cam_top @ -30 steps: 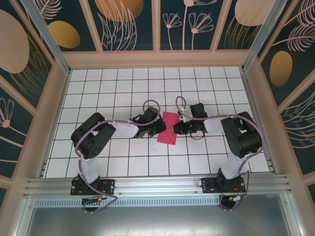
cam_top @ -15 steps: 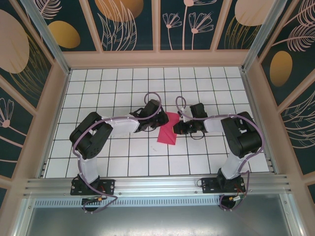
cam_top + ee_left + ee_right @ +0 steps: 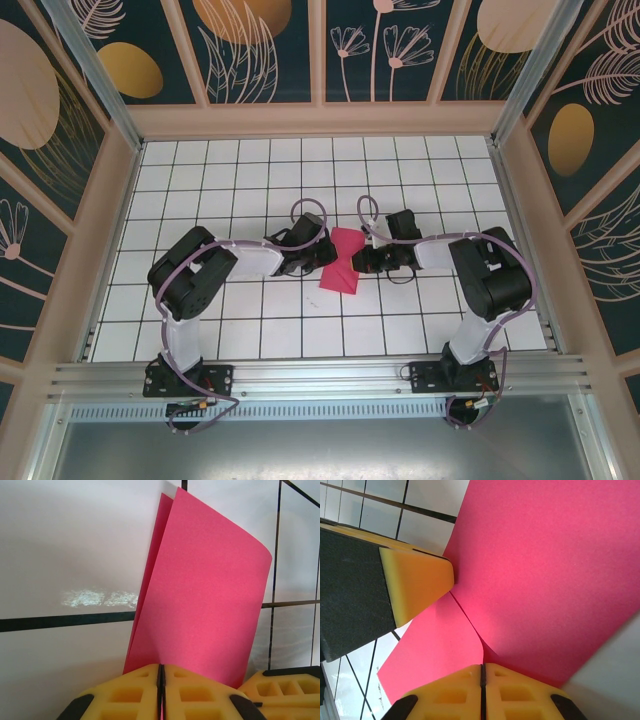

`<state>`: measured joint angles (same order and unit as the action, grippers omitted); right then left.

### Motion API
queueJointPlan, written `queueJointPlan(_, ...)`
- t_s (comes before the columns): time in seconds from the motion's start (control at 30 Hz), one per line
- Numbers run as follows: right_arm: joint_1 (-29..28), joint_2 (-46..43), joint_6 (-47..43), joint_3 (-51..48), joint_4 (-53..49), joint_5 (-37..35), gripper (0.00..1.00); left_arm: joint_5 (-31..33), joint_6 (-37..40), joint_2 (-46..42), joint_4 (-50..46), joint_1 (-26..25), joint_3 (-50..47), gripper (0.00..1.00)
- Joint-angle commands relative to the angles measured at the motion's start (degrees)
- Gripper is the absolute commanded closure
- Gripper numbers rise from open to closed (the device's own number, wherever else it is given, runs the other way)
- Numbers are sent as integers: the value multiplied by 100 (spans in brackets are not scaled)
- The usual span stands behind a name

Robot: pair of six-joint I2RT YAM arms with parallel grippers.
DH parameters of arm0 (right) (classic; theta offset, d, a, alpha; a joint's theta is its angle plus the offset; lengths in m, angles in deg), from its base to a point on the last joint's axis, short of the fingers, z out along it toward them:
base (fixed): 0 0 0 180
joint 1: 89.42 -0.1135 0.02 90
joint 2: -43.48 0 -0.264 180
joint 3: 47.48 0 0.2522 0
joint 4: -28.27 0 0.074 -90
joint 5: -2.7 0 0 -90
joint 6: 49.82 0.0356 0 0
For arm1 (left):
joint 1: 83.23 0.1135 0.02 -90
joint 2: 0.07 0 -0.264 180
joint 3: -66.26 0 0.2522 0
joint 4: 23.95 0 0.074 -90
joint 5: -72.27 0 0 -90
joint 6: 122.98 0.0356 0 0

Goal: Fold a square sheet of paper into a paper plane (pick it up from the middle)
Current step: Fold the triangle a second time at the center of the table.

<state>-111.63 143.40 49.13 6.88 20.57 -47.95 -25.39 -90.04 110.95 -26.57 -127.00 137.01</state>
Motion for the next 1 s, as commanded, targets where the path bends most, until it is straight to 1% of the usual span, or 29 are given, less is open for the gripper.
queueJointPlan(0.0,-55,361,-51,-78,-40,-292,88,-83,36,-49,11,30,-44,86)
queueJointPlan(0.2,-65,362,-47,-78,-30,-305,88,-142,153,-604,-200,20,110,86)
queueJointPlan(0.33,-73,369,-48,-79,-15,-289,88,-341,-174,-870,-11,-51,-92,91)
queueJointPlan(0.43,-73,360,-49,-91,-13,-296,88,-487,-508,-935,275,-188,-489,95)
queueJointPlan(0.5,-75,355,-43,-83,-15,-288,88,-598,-720,-926,557,-280,-634,97)
queueJointPlan(0.7,-77,392,-54,-66,-17,-263,88,-745,-1084,-663,1007,-412,-750,99)
queueJointPlan(0.97,-83,396,-63,-72,-18,-270,88,-796,-1157,-258,1203,-425,-798,99)
